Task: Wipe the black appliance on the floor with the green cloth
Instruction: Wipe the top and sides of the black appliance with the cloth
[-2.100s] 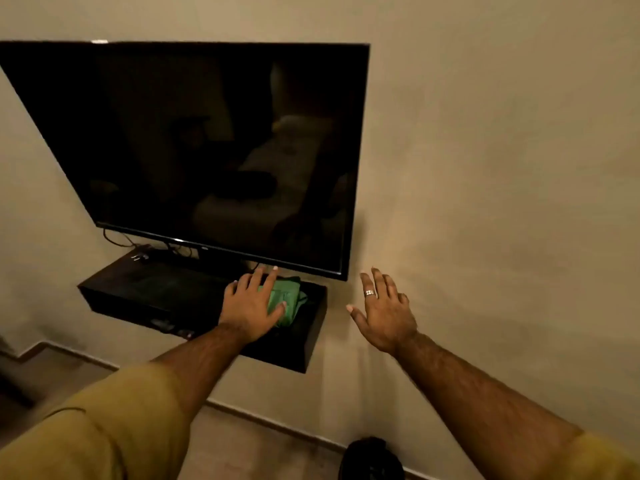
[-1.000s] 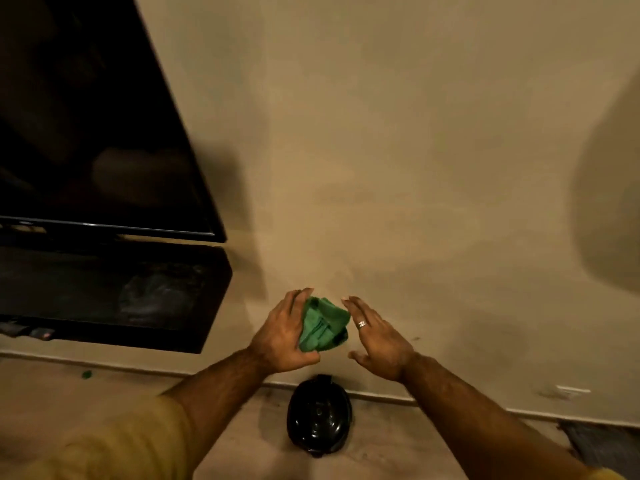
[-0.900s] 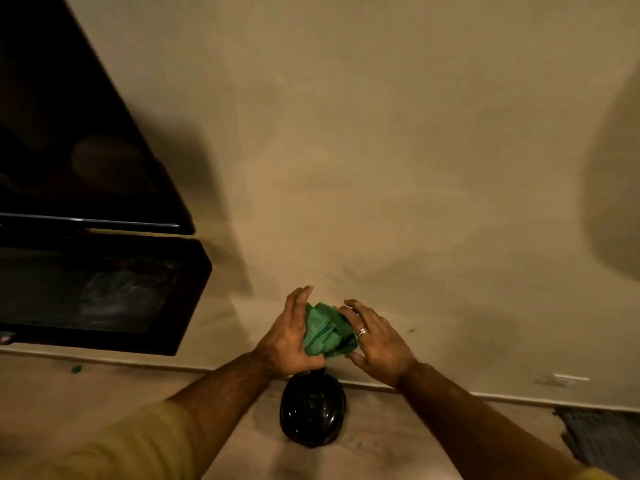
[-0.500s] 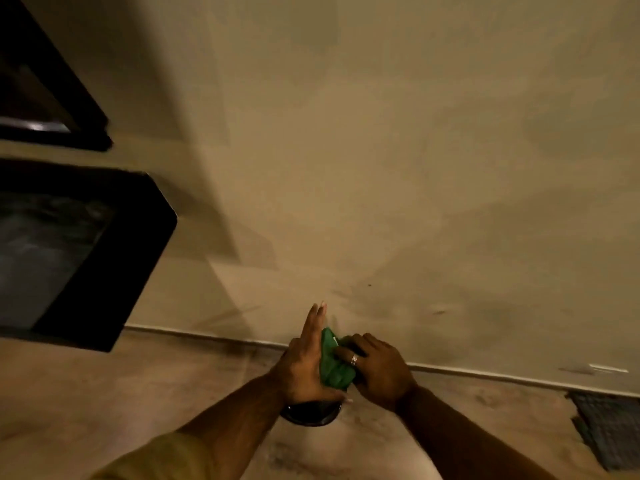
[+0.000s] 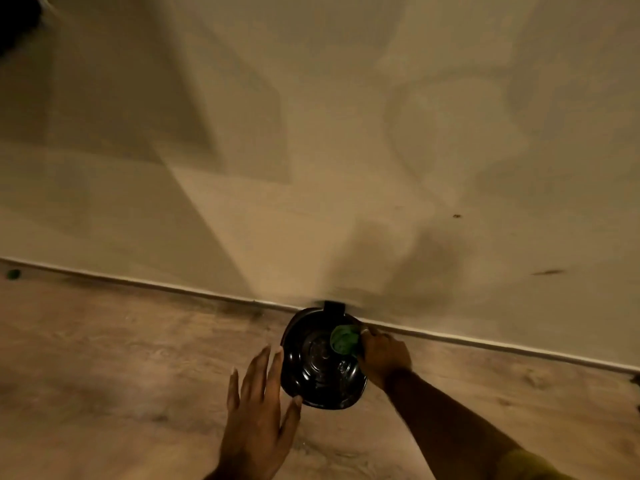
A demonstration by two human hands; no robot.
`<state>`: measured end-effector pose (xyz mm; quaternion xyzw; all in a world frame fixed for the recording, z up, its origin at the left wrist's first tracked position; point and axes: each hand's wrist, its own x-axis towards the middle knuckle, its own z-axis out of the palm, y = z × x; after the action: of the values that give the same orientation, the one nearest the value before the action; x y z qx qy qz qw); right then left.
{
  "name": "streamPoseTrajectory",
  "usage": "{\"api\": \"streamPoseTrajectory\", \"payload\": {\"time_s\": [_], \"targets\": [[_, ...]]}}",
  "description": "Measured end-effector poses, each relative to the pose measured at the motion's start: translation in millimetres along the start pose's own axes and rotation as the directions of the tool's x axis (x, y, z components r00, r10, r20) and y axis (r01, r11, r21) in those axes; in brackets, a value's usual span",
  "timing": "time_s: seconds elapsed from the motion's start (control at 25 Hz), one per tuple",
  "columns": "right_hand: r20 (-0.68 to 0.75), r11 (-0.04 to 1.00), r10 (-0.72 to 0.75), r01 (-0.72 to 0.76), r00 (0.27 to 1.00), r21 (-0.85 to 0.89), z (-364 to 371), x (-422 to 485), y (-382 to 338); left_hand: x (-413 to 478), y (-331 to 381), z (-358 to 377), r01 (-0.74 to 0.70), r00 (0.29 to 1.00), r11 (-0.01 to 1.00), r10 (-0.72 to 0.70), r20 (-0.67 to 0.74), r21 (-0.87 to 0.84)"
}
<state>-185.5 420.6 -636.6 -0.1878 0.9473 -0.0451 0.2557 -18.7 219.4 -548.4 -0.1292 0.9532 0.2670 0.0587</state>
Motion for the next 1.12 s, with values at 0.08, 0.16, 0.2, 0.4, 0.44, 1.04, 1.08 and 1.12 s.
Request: {"api": "streamPoseTrajectory", "payload": {"time_s": [0.08, 0.16, 0.2, 0.4, 0.44, 1.04, 1.08, 1.12], "targets": [[-0.040, 0.999, 0.049, -0.049, 0.998, 0.010, 17, 30, -9, 4, -7, 10, -0.019, 1.000, 1.000, 0.019, -0.008, -0.018], [-0.060, 0.997, 0.074, -0.073, 0.996, 0.011, 38, 54, -25, 10, -13, 20, -0.046, 0.999, 0.999, 0.045, -0.027, -0.015], [-0.046, 0.999, 0.053, -0.052, 0.998, 0.004, 50, 62, -35, 13, -16, 23, -0.059, 0.998, 0.998, 0.059, -0.037, -0.011], [0.043, 0.915, -0.399, 0.401, 0.916, -0.039, 110, 35, -80, 24, -23, 27, -0.093, 0.995, 0.996, 0.093, -0.045, 0.000], [0.066, 0.894, -0.447, 0.449, 0.892, -0.008, 120, 21, -80, 24, -26, 28, -0.099, 0.994, 0.995, 0.099, -0.046, 0.012], [0.042, 0.990, -0.135, 0.137, 0.990, -0.036, 61, 107, -66, 33, -45, 52, -0.047, 0.997, 0.991, 0.053, -0.052, 0.125], [0.048, 0.974, -0.216, 0.218, 0.975, -0.067, 71, 100, -78, 33, -46, 52, -0.046, 0.997, 0.990, 0.055, -0.060, 0.136], [0.060, 0.940, -0.322, 0.327, 0.945, -0.101, 82, 91, -89, 33, -47, 53, -0.047, 0.996, 0.989, 0.057, -0.067, 0.142]]}}
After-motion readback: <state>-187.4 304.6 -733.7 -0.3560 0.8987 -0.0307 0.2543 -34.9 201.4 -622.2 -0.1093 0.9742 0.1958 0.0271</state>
